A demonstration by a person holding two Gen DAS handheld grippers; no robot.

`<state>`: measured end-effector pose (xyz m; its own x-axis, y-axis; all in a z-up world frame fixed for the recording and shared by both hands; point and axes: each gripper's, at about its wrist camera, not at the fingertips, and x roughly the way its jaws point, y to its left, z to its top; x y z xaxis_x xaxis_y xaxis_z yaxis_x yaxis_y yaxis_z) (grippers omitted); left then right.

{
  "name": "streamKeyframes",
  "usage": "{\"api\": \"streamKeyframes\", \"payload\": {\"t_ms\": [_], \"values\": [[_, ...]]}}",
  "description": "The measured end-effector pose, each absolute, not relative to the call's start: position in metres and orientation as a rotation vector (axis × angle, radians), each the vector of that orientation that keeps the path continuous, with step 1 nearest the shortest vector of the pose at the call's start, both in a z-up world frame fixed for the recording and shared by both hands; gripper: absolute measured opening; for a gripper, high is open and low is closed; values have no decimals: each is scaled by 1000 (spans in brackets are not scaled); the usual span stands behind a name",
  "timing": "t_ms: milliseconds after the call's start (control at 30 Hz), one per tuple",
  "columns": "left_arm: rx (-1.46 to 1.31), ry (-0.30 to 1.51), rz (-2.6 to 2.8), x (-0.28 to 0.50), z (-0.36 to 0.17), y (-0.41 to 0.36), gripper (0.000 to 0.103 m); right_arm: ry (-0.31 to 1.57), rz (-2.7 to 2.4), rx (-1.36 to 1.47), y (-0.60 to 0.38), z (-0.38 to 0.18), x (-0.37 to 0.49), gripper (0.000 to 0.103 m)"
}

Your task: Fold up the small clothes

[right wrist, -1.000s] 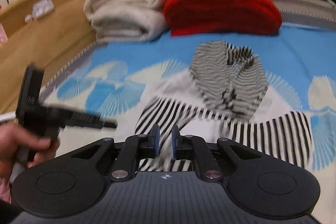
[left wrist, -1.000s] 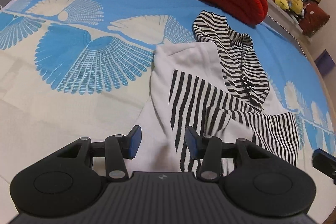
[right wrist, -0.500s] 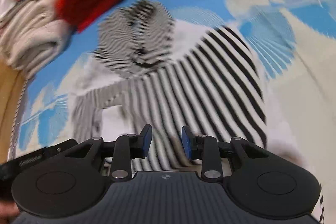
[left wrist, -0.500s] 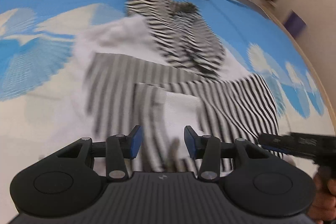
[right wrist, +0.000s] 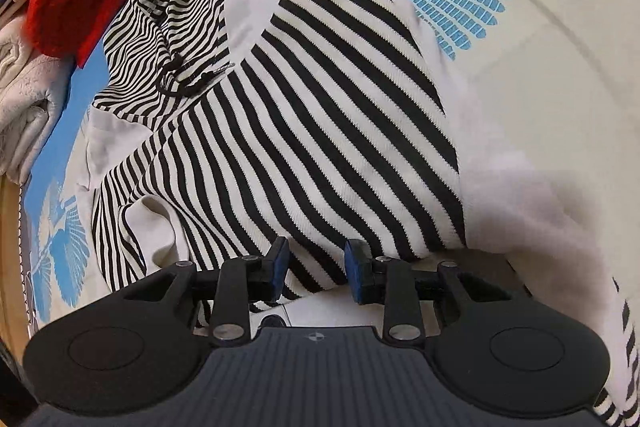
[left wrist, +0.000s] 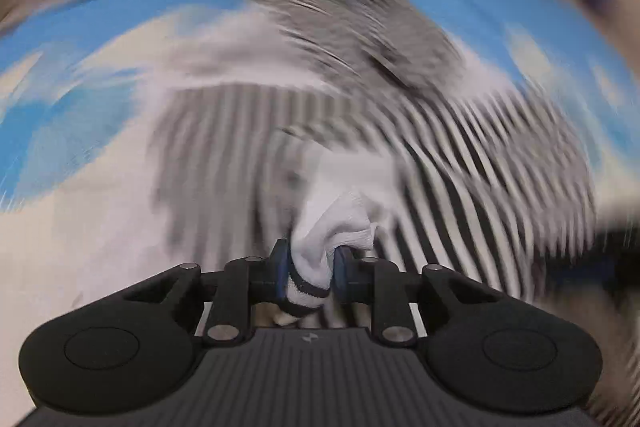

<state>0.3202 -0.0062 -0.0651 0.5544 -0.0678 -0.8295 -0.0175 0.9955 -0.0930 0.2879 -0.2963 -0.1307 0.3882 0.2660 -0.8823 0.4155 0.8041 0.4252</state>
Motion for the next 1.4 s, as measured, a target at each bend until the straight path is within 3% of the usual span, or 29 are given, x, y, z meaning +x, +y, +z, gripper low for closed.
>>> {"api": "streamKeyframes", "payload": {"t_ms": [100,167,433,667,733,833,867,1100,1267,1400], "values": [[-338,862,185,302,-36,45,29,1190,-124,676,-296,-128,289,32],[-395,850,230,296,-34,65,41,1182,-135,680,-294,-124,288,32],[-713,996,251,306,-65,129,41,1141,-125,680,-285,-112,287,33],[-727,1130,227,313,-92,135,41,1150,-112,664,-282,-114,289,33],[-695,1127,215,314,-91,133,39,1151,-101,663,-280,-113,290,33],[-592,1101,172,318,-81,122,5,1153,-89,658,-278,-113,291,33],[-557,1083,161,319,-76,119,1,1154,-89,656,-277,-114,292,33],[-410,818,177,304,-21,110,1,1132,-100,644,-277,-109,290,33],[-407,973,288,307,-42,117,2,1105,-130,582,-280,-107,288,32],[-277,901,194,307,-30,95,7,1166,-194,596,-293,-124,288,32]]}}
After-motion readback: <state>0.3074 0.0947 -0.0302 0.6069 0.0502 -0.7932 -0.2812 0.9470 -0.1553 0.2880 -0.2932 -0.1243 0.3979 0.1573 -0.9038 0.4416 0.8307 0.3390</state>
